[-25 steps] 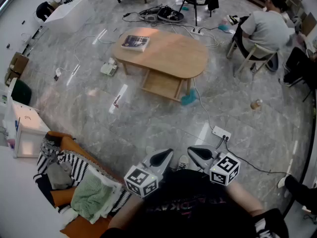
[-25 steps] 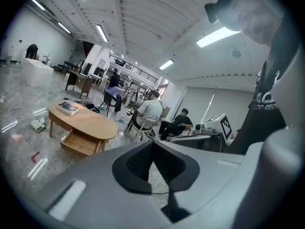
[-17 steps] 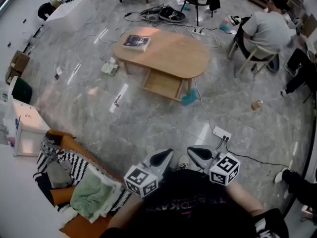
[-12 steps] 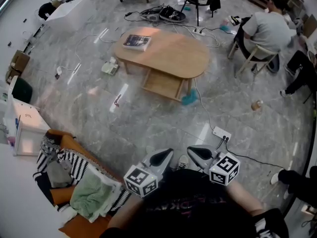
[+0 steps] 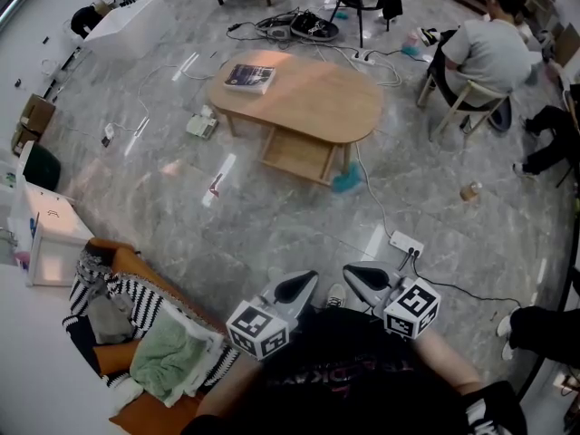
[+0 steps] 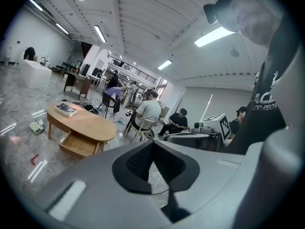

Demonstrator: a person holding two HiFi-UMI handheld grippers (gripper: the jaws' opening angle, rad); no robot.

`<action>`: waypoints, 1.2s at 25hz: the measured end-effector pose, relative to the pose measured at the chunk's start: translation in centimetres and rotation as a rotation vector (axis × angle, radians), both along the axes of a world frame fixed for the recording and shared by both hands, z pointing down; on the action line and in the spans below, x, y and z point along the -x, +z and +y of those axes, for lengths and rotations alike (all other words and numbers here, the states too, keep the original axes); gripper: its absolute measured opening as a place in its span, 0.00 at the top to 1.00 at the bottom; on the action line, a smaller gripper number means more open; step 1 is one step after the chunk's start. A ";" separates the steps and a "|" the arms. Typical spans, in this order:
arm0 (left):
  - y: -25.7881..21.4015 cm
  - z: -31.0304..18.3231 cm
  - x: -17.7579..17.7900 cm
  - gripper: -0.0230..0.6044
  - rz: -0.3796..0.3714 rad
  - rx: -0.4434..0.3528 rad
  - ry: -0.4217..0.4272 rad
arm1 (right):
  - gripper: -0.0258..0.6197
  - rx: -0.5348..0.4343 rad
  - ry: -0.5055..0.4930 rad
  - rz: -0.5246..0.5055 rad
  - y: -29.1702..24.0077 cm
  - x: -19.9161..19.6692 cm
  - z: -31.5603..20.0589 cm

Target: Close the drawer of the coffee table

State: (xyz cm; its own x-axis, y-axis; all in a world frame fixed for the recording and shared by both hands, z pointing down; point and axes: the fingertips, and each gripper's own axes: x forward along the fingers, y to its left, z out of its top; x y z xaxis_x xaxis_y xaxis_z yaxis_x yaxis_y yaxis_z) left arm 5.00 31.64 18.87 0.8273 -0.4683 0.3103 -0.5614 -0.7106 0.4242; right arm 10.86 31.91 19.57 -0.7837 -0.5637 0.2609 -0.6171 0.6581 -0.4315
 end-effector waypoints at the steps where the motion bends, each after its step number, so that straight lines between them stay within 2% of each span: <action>1: -0.2 -0.1 0.0 0.95 -0.002 -0.004 0.000 | 0.96 -0.007 0.005 0.000 -0.2 -0.2 -0.2; 13: -1.9 -2.0 1.6 0.96 -0.032 -0.049 -0.057 | 0.96 -0.092 0.021 0.011 -2.0 -0.5 -2.2; 19: -1.0 -4.4 3.1 0.96 -0.024 -0.055 -0.073 | 0.96 -0.087 0.047 0.025 -1.2 0.1 -4.5; 25: 0.1 -8.7 7.2 0.95 0.004 -0.046 -0.065 | 0.96 -0.066 0.083 0.058 -0.7 3.1 -7.4; 30: 1.3 -12.5 11.2 0.95 0.012 -0.015 -0.021 | 0.96 -0.028 0.166 0.067 0.0 6.1 -11.2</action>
